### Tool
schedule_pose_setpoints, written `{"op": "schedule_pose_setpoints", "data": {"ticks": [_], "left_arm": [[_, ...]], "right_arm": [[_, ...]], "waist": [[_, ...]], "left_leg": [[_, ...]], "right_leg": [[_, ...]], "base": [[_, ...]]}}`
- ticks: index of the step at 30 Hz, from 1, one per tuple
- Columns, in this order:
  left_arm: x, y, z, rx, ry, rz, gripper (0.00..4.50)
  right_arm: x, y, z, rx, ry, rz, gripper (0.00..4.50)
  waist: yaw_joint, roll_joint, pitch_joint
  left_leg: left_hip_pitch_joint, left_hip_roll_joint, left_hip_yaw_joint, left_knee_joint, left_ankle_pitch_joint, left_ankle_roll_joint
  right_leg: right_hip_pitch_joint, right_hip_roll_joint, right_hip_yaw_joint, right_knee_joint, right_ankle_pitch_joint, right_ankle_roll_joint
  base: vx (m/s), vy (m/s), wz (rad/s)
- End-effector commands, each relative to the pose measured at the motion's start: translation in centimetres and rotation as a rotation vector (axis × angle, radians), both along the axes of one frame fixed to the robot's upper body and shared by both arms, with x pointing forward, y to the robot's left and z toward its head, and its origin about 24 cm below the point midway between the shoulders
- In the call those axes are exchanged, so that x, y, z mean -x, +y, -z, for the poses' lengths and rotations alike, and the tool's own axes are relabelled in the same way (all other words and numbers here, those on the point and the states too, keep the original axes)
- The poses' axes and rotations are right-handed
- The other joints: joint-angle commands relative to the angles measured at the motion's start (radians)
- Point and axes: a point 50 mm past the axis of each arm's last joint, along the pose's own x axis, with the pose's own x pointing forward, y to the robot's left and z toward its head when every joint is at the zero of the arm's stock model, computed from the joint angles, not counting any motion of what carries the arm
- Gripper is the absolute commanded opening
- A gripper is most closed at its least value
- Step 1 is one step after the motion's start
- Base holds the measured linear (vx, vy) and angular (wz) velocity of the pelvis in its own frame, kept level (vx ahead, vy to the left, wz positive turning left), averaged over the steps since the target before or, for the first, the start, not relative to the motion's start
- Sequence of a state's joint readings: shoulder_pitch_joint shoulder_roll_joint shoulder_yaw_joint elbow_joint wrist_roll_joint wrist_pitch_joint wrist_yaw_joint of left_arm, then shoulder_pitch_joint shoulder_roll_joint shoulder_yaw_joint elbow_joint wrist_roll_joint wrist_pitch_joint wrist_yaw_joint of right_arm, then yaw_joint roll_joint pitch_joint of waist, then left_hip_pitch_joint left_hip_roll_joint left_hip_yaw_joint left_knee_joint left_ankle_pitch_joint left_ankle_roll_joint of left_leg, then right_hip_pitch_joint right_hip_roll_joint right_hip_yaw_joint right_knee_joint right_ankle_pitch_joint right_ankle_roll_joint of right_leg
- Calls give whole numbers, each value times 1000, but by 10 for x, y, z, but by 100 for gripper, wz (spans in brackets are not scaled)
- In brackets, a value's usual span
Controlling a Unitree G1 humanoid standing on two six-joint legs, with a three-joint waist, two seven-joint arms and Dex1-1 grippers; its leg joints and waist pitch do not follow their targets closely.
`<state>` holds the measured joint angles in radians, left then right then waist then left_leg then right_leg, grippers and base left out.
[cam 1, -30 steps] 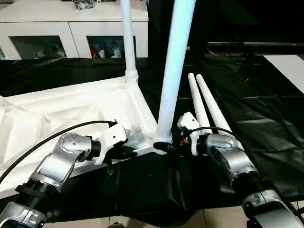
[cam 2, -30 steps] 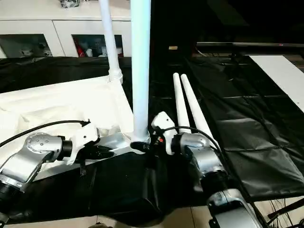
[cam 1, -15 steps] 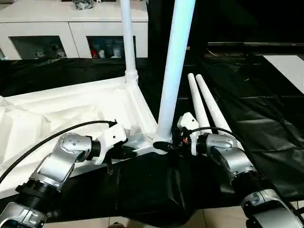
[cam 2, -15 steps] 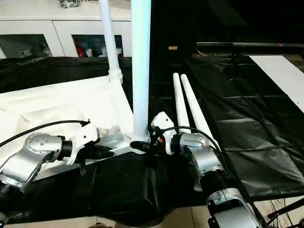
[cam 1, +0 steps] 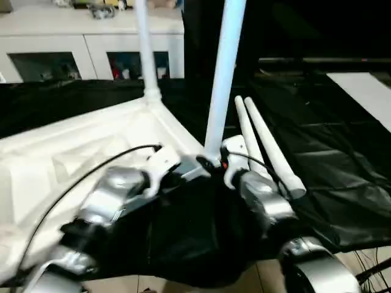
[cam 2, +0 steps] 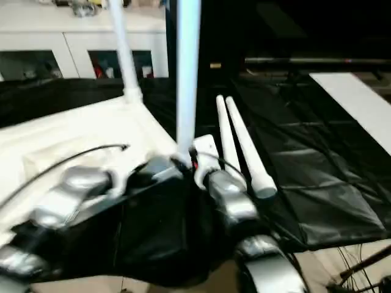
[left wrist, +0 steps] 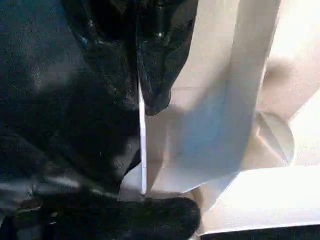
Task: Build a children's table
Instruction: Rotate leg to tighten
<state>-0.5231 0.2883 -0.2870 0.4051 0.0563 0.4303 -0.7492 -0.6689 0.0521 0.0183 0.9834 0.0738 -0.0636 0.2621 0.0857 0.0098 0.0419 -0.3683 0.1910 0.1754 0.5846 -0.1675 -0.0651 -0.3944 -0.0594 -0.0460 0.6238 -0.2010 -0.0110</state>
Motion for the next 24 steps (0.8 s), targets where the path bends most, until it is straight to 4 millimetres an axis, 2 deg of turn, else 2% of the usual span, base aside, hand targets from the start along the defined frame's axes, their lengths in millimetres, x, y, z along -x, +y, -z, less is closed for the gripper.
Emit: {"op": "schedule_pose_setpoints", "data": {"ticks": [1,2,4,5,8,10,12,14,16,20,23,24], "left_arm": [[-1,-16,9,-54,13,-24,0],[-2,-18,9,-63,11,-27,0],[-3,-21,8,-65,6,-27,0],[-4,-21,8,-63,5,-28,0],[-4,-20,8,-67,1,-27,0],[-3,-17,9,-74,-2,-20,0],[-1,-12,10,-83,0,-14,0],[0,-8,10,-85,1,-12,0],[1,-4,10,-88,-1,-5,0],[5,4,7,-72,-3,18,0],[10,13,1,-45,5,41,0],[12,17,1,-42,9,51,0]], "right_arm": [[6,18,12,-36,96,61,273],[6,21,11,-32,92,58,273],[7,27,10,-19,85,47,273],[7,30,10,-17,84,34,273],[8,35,8,-89,90,-8,273],[8,34,6,-122,80,-13,329],[6,32,2,-130,40,-32,345],[5,29,-1,-121,11,-47,378],[3,25,-3,-107,-16,-62,386],[2,13,-9,-65,-83,-106,426],[4,-1,-12,-42,-107,-218,440],[5,-6,-12,-13,-113,-263,440]], "waist": [[-8,3,-44],[-6,4,-43],[-4,4,-43],[-4,0,-45],[-6,3,-43],[-6,5,-43],[-8,6,-44],[-8,7,-44],[-7,4,-46],[-5,4,-49],[-3,0,-52],[-1,2,-54]], "left_leg": [[25,33,-25,-80,-416,-48],[31,32,-25,-79,-437,-50],[26,33,-27,-82,-441,-44],[25,34,-27,-85,-437,-41],[25,35,-27,-88,-456,-40],[27,36,-28,-90,-464,-42],[23,35,-29,-90,-472,-39],[19,35,-30,-92,-459,-36],[17,35,-27,-91,-430,-32],[13,36,-19,-88,-362,-15],[9,37,-17,-86,-331,-3],[7,38,-15,-84,-303,5]], "right_leg": [[11,-84,42,-114,-506,-108],[6,-82,40,-117,-511,-105],[11,-85,41,-118,-500,-102],[12,-84,39,-116,-484,-105],[13,-83,39,-118,-468,-111],[11,-84,40,-118,-465,-112],[15,-85,40,-117,-456,-116],[18,-86,40,-116,-449,-118],[20,-87,42,-114,-428,-125],[23,-81,44,-107,-344,-151],[28,-80,44,-101,-313,-162],[31,-79,45,-97,-268,-169]], "base": [[0,0,0],[0,0,0],[0,0,0],[0,0,0],[0,0,0],[0,0,0],[0,0,0],[0,0,0],[0,0,0],[0,0,0],[0,0,0],[52,-13,0]]}}
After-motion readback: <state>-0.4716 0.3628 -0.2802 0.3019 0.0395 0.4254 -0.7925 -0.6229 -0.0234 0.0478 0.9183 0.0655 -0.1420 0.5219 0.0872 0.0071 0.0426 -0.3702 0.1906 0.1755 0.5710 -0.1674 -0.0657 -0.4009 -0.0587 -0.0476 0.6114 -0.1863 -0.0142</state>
